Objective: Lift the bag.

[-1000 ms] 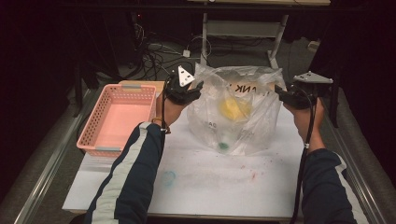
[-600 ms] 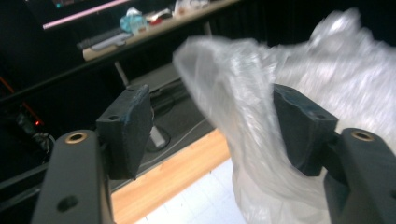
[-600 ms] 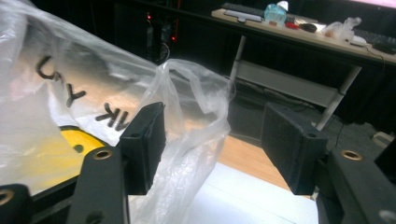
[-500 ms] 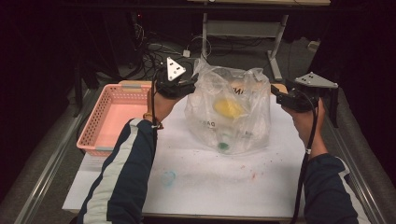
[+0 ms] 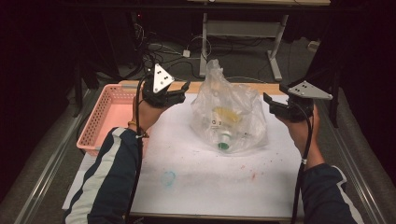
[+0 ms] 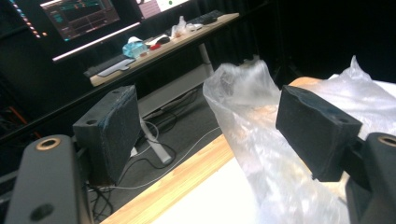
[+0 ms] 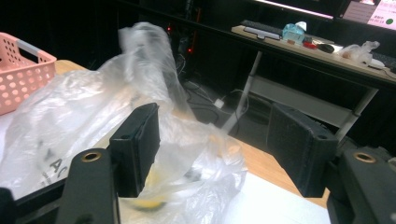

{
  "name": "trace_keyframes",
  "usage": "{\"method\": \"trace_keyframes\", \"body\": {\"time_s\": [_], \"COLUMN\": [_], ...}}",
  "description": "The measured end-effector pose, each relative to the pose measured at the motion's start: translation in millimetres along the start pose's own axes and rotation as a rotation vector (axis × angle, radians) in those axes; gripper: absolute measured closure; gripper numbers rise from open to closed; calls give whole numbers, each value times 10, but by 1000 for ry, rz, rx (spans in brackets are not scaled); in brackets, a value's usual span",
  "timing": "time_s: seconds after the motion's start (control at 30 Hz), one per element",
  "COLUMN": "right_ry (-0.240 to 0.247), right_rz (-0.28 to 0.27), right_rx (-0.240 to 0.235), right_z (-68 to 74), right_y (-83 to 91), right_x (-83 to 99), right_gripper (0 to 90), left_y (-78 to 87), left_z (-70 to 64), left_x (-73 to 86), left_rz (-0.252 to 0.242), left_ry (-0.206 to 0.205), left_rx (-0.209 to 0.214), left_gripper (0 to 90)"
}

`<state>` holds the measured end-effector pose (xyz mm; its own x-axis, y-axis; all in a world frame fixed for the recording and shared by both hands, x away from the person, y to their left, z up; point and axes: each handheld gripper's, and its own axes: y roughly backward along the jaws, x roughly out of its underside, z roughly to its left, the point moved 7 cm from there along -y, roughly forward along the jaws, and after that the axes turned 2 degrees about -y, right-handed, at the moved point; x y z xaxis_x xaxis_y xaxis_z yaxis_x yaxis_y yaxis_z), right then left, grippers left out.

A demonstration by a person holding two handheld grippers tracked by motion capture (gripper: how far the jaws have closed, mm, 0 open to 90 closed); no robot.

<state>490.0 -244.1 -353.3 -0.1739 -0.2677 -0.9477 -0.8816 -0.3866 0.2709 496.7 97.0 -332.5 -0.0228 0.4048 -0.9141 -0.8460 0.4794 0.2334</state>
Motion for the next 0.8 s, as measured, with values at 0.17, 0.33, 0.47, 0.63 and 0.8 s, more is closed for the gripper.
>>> {"method": "trace_keyframes", "body": {"time_s": [0.17, 0.33, 0.47, 0.63, 0.8], "right_ry": [-44, -62, -75, -73, -74], "right_rz": [15, -21, -14, -23, -23], "right_rx": [-16, -4, -16, -3, -15], "right_z": [18, 51, 110, 144, 166], "right_y": [8, 34, 22, 37, 81], "right_x": [57, 87, 135, 184, 217], "right_gripper": [331, 311, 256, 228, 209], "left_y": [101, 209, 291, 356, 399], "left_z": [57, 95, 74, 59, 36], "left_x": [169, 326, 434, 548, 627], "left_rz": [4, 3, 5, 16, 35], "left_ry": [7, -1, -2, 0, -14], "left_rx": [-26, -47, -43, -27, -13], "left_gripper": [216, 216, 215, 214, 175]}}
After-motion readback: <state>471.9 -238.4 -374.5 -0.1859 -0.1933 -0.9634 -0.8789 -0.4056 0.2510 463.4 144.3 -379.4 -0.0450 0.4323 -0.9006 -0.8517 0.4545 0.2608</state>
